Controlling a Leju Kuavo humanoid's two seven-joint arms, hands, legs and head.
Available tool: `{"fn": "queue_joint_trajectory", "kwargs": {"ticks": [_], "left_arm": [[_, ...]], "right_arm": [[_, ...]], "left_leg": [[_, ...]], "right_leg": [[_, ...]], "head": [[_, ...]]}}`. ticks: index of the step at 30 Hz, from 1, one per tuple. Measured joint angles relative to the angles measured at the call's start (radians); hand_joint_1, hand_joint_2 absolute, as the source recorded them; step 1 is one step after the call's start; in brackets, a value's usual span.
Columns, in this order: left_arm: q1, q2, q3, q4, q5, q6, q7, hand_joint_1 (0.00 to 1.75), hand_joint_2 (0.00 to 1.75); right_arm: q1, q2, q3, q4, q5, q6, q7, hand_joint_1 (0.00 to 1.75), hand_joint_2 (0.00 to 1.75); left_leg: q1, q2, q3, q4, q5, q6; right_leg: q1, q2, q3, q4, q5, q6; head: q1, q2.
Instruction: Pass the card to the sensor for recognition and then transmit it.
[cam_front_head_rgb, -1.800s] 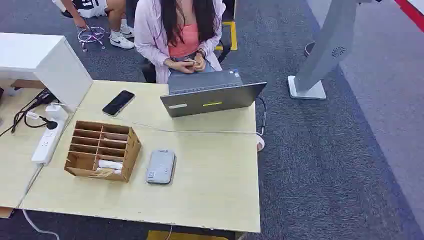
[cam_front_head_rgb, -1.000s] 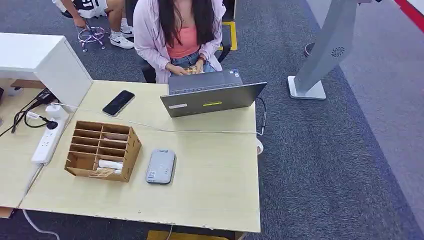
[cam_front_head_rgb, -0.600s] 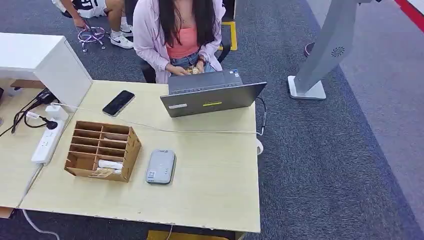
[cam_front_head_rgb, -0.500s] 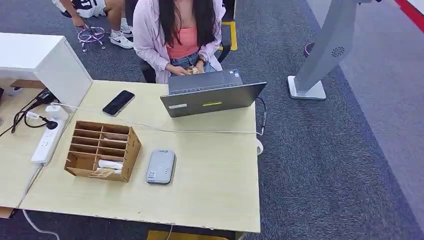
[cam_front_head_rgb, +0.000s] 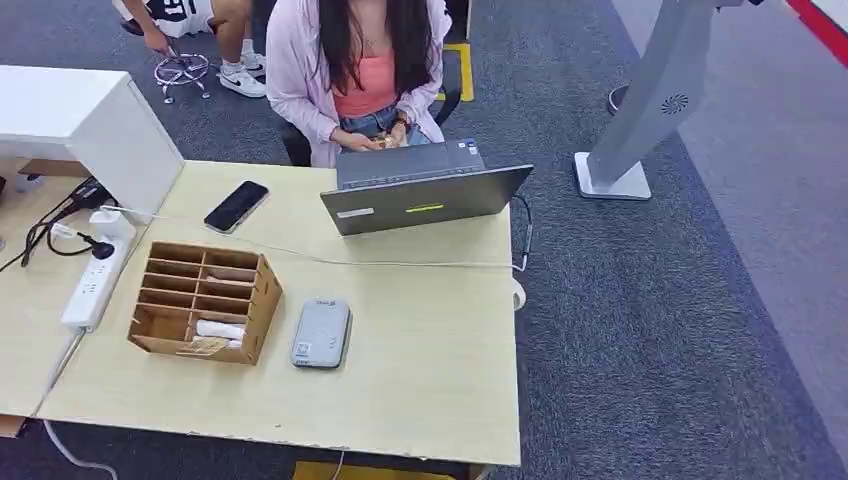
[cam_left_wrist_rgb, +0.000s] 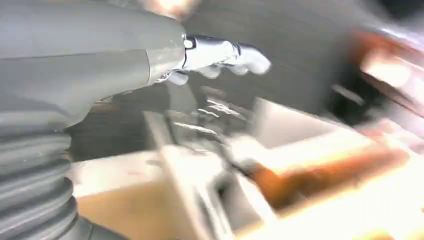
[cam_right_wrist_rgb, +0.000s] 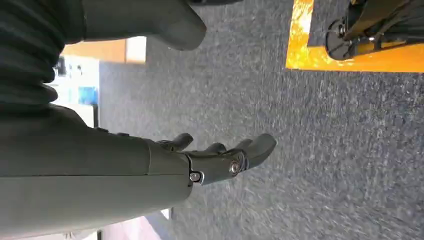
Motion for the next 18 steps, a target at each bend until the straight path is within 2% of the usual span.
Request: {"fn": "queue_joint_trajectory", "kwargs": {"ticks": [1,2,3,6,8,9,18], "left_arm": [[0.022,-0.004,-0.039,-0.103,0.009,0.096,-0.017,0.0,1.75],[0.042,-0.011,-0.067,-0.181,0.015,0.152,-0.035,0.0,1.75],[0.063,-0.029,-0.099,-0.257,0.019,0.163,-0.051,0.0,1.75],[0.106,-0.064,-0.172,-0.399,0.024,0.153,-0.069,0.0,1.75],[0.122,-0.073,-0.194,-0.472,0.022,0.15,-0.073,0.0,1.75],[0.127,-0.078,-0.202,-0.497,0.021,0.149,-0.073,0.0,1.75],[0.14,-0.085,-0.235,-0.586,0.02,0.149,-0.073,0.0,1.75]], "right_arm": [[0.0,0.001,-0.006,0.0,-0.002,0.001,0.0,0.0,1.75],[-0.001,0.003,-0.01,0.0,-0.002,0.002,0.001,0.0,1.75],[-0.002,0.006,-0.013,0.0,-0.002,0.002,0.001,0.0,1.75],[-0.003,0.012,-0.018,0.0,-0.004,0.001,0.001,0.0,1.75],[-0.003,0.017,-0.025,0.001,-0.005,0.001,0.001,0.0,1.75],[-0.002,0.017,-0.029,0.002,-0.006,0.001,0.001,0.0,1.75],[-0.002,0.019,-0.032,0.003,-0.006,0.001,0.001,0.0,1.75]], "left_leg": [[0.0,-0.003,0.0,0.0,0.001,0.001],[-0.001,-0.005,0.0,0.0,0.001,0.001],[-0.001,-0.005,0.0,0.0,0.001,0.001],[-0.001,-0.005,0.0,0.0,0.001,0.001],[-0.001,-0.004,0.001,0.0,0.001,0.001],[-0.002,-0.003,0.001,0.0,0.001,0.001],[-0.001,-0.004,0.001,0.0,0.001,0.001]], "right_leg": [[0.0,-0.003,0.001,0.0,0.0,0.0],[-0.001,-0.005,0.001,0.0,-0.001,0.001],[-0.001,-0.005,0.001,0.0,-0.001,0.001],[-0.001,-0.005,0.002,0.0,-0.001,0.001],[-0.001,-0.003,0.001,0.0,-0.001,0.001],[-0.002,-0.003,0.002,0.0,-0.001,0.001],[-0.001,-0.003,0.002,0.0,-0.001,0.001]], "head": [[-0.002,0.0],[-0.004,0.0],[-0.005,0.0],[-0.002,0.0],[0.002,0.0],[-0.002,0.0],[-0.003,0.0]]}}
